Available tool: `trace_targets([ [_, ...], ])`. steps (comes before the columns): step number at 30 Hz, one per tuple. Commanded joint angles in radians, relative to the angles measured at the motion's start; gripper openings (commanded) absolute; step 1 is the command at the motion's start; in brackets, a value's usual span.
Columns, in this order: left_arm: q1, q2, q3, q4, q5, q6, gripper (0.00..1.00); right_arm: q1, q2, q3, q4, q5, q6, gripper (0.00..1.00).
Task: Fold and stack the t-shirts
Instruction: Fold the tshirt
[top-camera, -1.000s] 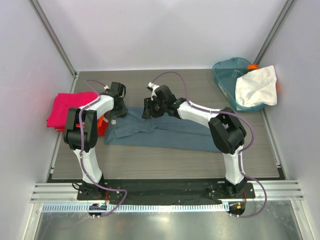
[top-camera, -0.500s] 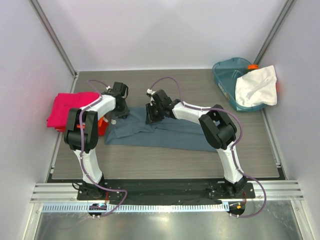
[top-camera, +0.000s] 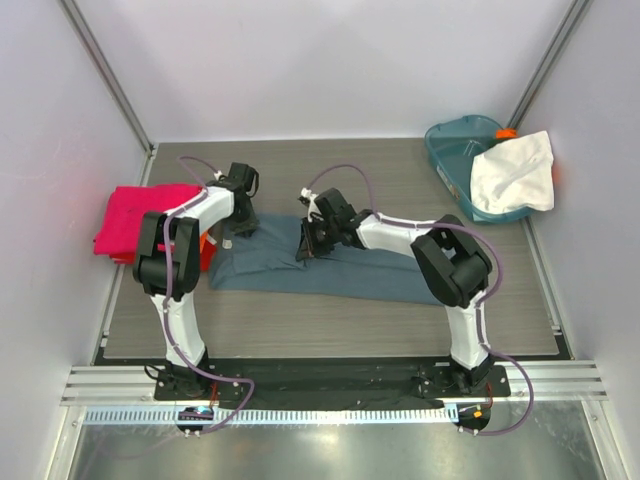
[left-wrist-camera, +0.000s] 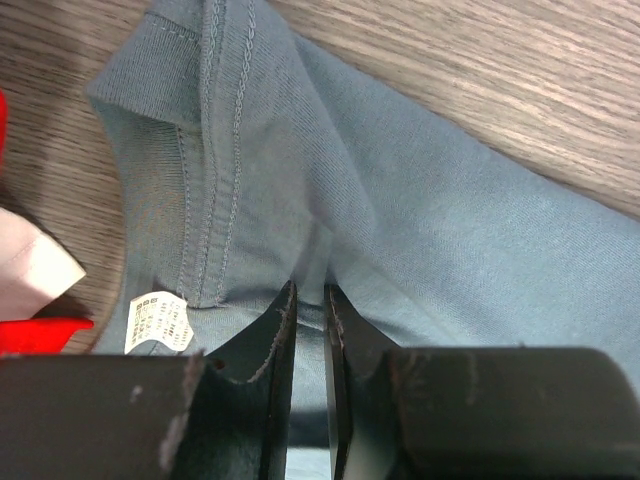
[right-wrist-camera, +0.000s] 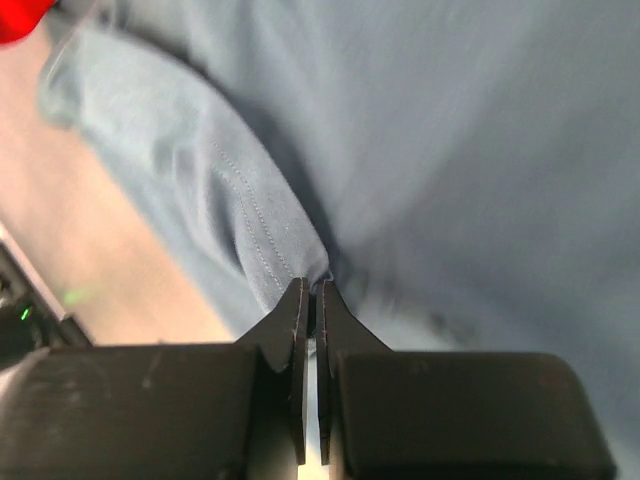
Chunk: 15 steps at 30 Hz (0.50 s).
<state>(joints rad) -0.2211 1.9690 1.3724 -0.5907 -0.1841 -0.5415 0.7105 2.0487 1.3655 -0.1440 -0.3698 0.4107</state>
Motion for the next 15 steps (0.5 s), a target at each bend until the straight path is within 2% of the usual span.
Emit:
trace_targets([
  [1, 0.006, 0.024, 0.024, -0.026, -0.037, 0.015, 0.18, 0.003, -0.14, -0.099, 0.087, -0.075, 0.028, 0.01],
  [5, 0.006, 0.033, 0.028, -0.027, -0.046, 0.017, 0.18, 0.001, -0.203, -0.201, 0.104, -0.11, 0.023, 0.03],
  [8, 0.011, 0.037, 0.027, -0.029, -0.049, 0.015, 0.18, 0.007, -0.237, -0.276, 0.138, -0.176, 0.042, 0.12],
  [12, 0.016, 0.034, 0.031, -0.031, -0.041, 0.015, 0.18, 0.023, -0.272, -0.356, 0.178, -0.224, 0.046, 0.47],
  [15, 0.016, 0.027, 0.034, -0.034, -0.038, 0.014, 0.18, 0.023, -0.317, -0.396, 0.187, -0.213, 0.045, 0.52],
])
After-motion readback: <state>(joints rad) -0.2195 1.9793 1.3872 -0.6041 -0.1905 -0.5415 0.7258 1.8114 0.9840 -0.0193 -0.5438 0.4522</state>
